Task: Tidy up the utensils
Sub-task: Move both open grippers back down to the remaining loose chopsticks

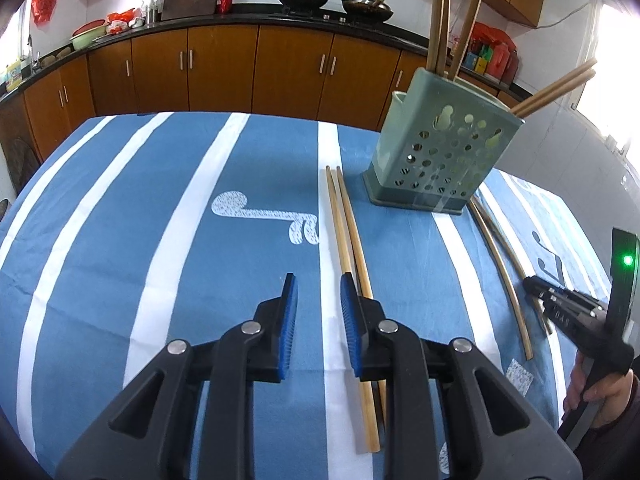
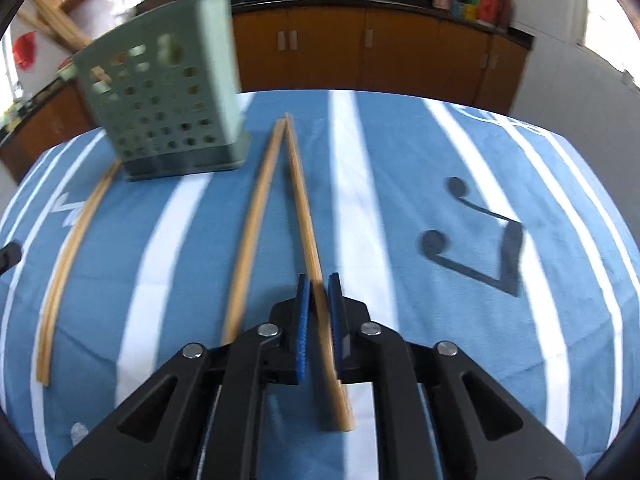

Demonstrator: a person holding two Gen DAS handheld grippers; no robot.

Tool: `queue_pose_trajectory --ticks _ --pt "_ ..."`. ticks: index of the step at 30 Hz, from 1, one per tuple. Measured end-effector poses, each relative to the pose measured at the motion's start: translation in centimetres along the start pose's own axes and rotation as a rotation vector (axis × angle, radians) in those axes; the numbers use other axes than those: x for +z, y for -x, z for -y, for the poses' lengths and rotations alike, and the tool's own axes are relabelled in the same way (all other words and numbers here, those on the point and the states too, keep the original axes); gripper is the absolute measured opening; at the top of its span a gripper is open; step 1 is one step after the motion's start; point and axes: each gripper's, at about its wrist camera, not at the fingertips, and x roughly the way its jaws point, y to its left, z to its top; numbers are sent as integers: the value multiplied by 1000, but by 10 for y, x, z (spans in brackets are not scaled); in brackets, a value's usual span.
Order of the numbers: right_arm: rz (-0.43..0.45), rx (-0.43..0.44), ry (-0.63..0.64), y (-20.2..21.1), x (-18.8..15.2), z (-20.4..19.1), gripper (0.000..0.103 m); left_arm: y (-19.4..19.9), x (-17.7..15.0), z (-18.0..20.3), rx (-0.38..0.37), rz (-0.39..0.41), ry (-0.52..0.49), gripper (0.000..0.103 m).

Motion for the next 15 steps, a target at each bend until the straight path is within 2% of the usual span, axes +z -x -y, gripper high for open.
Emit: queue_pose_trajectory --ticks 5,10,15 --pt "-4 -12 -101 0 0 27 8 -10 -7 8 -39 -37 -32 22" --pt "5 -12 -85 1 -1 29 8 -23 -14 20 -56 -77 -70 17" --pt "8 -3 -82 1 -1 30 8 -33 -21 23 -29 -109 -90 14"
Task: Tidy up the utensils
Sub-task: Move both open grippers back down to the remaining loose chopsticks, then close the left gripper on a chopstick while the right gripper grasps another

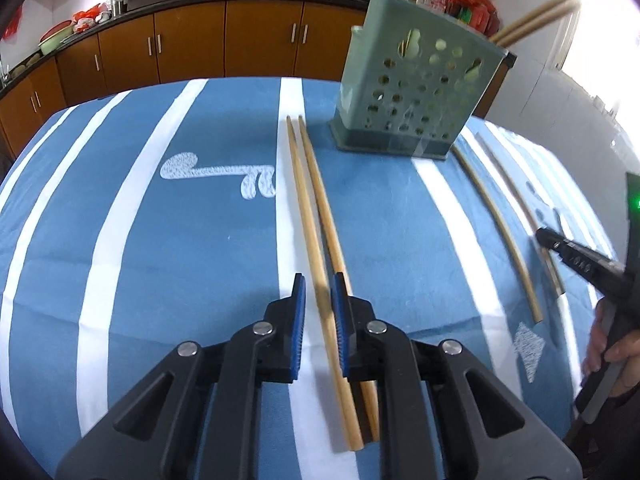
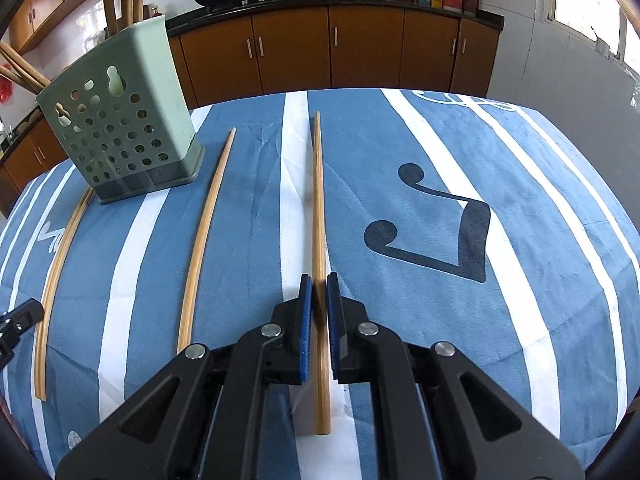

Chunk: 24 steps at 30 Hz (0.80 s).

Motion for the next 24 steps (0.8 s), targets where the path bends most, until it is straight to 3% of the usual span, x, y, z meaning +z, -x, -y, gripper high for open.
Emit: queue_pose_trajectory --ticks 9,16,24 --pt "3 32 22 5 -4 -5 8 -6 2 -6 82 26 14 8" --pt "11 39 53 3 -2 -9 8 -6 16 -47 160 37 106 8" --pt "20 26 61 1 -1 -10 8 -5 18 -62 173 60 104 10"
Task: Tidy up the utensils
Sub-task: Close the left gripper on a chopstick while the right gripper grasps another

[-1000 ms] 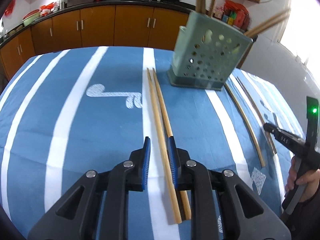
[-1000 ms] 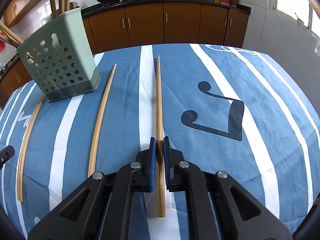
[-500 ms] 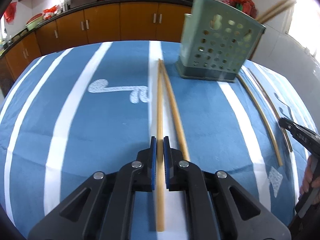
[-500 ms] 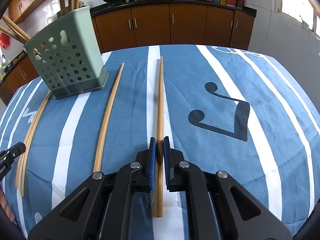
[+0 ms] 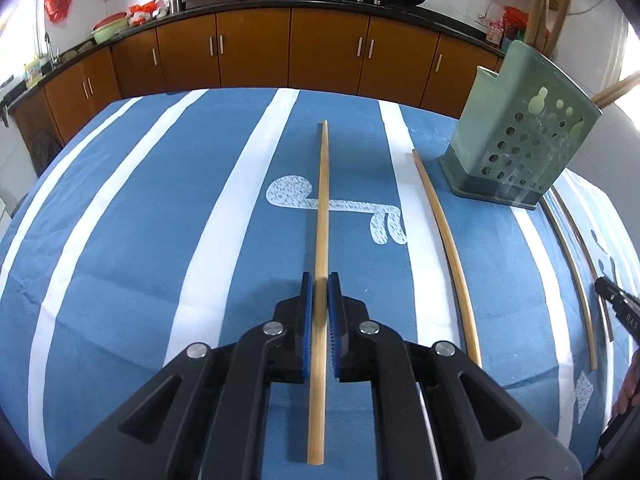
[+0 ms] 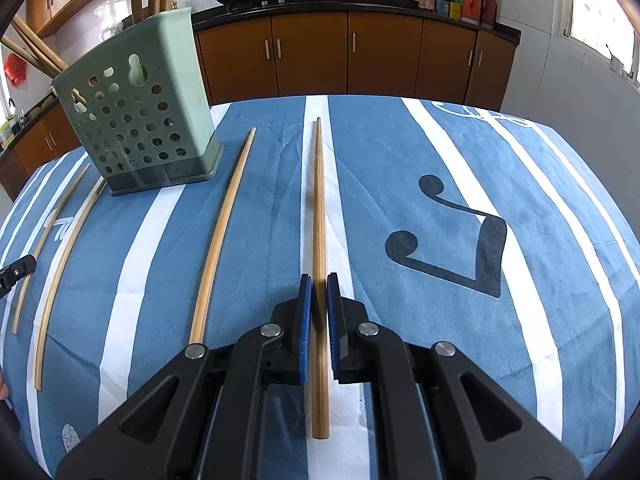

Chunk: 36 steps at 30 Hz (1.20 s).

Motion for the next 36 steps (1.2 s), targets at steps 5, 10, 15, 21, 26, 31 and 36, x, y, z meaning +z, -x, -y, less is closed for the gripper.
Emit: queue_pose_trajectory --ticks 5,10,15,21,26,31,36 --pt "0 1 0 0 0 0 8 -1 -1 -1 -20 1 14 11" --pt "0 -3 3 0 1 0 9 -1 -1 -2 -30 0 23 11" --pt "0 -5 4 -1 1 0 9 -1 0 -3 -30 0 22 11" --pt "1 -3 2 -1 1 0 9 -1 0 -3 -27 -1 21 11" --pt "1 -4 3 -1 1 0 9 -1 0 -2 -24 -1 18 11" --pt "1 -4 3 -1 1 0 9 -1 0 -2 -24 -1 19 11" --pt "1 -4 3 -1 1 0 9 -1 0 -2 -24 -1 19 11"
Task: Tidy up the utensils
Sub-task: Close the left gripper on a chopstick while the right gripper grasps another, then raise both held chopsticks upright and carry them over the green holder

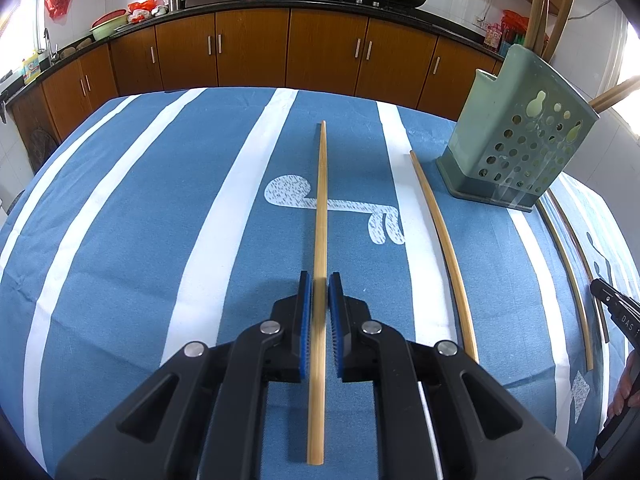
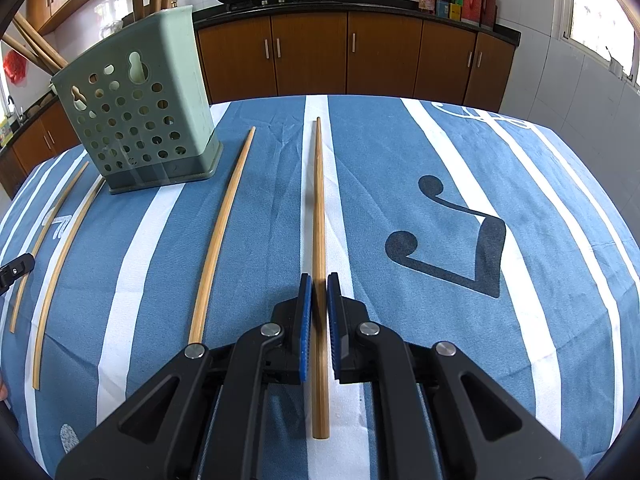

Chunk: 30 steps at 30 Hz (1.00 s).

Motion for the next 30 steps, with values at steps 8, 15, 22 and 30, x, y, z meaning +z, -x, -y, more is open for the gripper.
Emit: queue_pose_trajectory --ticks 8,15,22,30 --pt "-1 13 -13 4 -4 2 9 8 -10 4 5 -4 -36 12" --pt "-4 30 -21 4 -6 4 8 16 -19 6 10 -8 -67 8" --pt "54 47 -48 25 -3 11 8 35 -16 2 4 21 -70 8" --pt "161 50 -70 54 14 16 8 76 6 3 -12 147 -64 8"
